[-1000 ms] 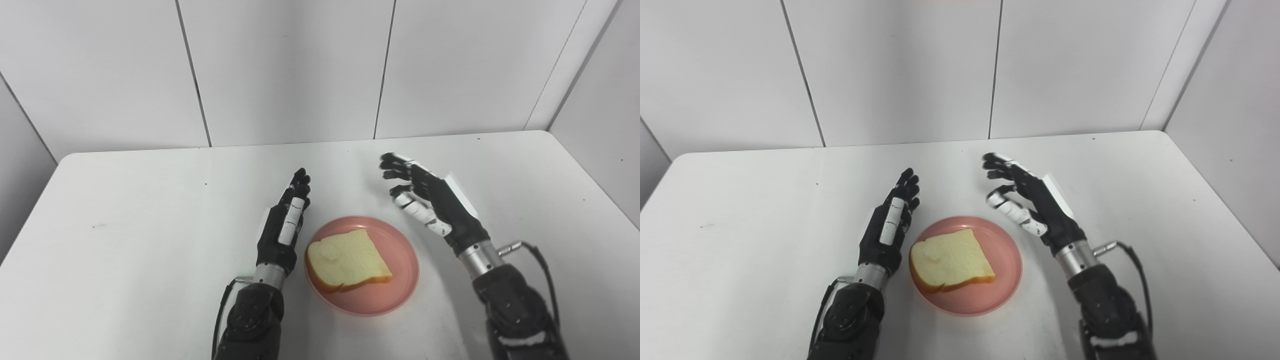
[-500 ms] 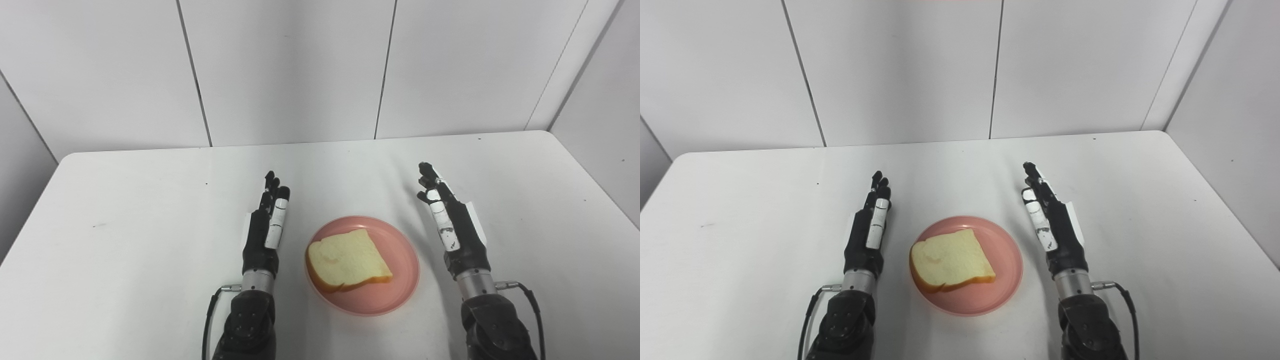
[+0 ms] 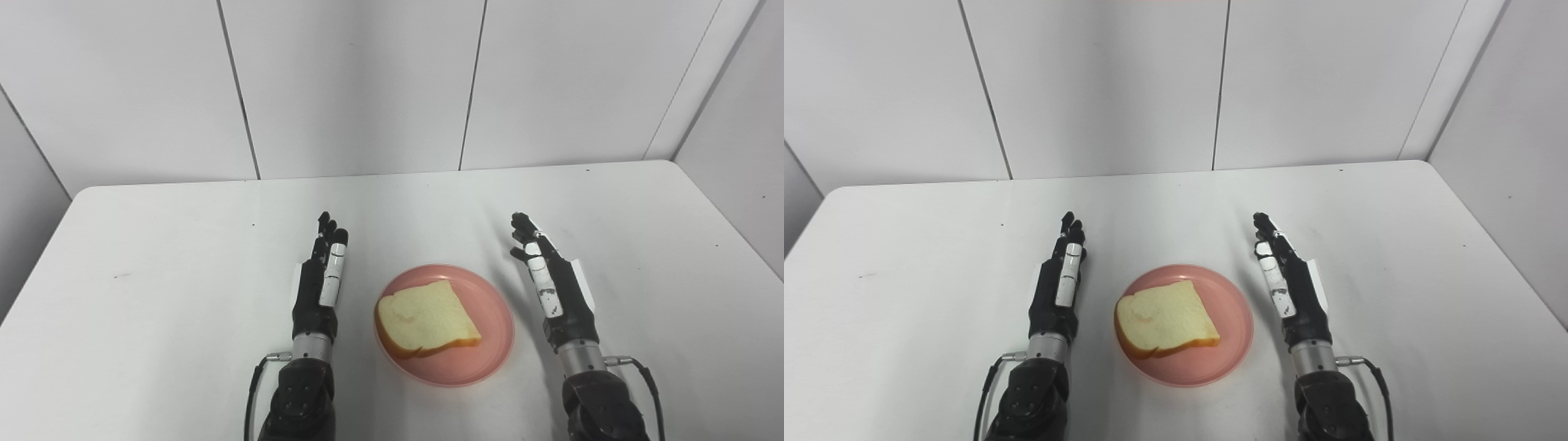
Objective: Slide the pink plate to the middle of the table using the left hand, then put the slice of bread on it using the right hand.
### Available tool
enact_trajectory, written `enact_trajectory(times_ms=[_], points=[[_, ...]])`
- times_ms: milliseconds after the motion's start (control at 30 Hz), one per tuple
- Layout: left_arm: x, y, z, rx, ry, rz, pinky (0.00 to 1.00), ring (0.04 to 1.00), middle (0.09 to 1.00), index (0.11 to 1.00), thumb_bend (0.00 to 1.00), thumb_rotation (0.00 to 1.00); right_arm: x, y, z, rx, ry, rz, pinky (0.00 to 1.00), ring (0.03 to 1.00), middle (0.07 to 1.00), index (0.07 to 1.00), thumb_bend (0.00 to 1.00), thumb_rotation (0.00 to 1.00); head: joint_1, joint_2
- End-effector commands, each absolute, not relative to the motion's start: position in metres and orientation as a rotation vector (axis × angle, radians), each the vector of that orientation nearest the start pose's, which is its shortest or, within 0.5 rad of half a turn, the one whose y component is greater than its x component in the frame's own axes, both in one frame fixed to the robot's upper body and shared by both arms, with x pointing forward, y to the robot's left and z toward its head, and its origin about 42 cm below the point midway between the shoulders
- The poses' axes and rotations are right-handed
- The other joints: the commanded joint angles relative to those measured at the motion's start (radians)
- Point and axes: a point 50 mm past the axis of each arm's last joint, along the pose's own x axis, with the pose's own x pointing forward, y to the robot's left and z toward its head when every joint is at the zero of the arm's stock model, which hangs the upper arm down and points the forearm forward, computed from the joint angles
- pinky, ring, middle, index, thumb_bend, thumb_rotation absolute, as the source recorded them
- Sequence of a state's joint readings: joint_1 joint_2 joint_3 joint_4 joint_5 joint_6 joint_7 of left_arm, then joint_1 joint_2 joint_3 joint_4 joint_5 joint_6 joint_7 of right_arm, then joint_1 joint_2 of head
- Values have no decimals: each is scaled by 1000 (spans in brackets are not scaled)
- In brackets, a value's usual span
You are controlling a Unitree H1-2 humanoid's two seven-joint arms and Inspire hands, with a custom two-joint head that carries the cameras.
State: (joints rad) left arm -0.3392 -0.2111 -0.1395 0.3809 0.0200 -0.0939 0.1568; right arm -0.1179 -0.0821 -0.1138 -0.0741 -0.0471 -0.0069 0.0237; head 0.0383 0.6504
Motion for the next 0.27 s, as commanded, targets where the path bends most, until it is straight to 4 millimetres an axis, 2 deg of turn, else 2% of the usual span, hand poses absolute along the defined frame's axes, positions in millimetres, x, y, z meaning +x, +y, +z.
enact_trajectory(times_ms=[0, 167, 233], points=[[358, 38, 114, -204, 21, -143, 1000, 1000, 1000, 1000, 729, 900, 322, -258, 167, -132, -267, -63, 876, 915, 911, 872, 788, 992, 1, -1], [358, 38, 112, -197, 28, -144, 1000, 1000, 1000, 1000, 742, 892, 322, -258, 165, -50, -215, -61, 885, 919, 920, 872, 821, 961, 7, -3], [358, 38, 112, -190, 29, -144, 1000, 1000, 1000, 1000, 746, 899, 322, -257, 164, 7, -193, -63, 903, 926, 928, 869, 806, 940, 7, -3]])
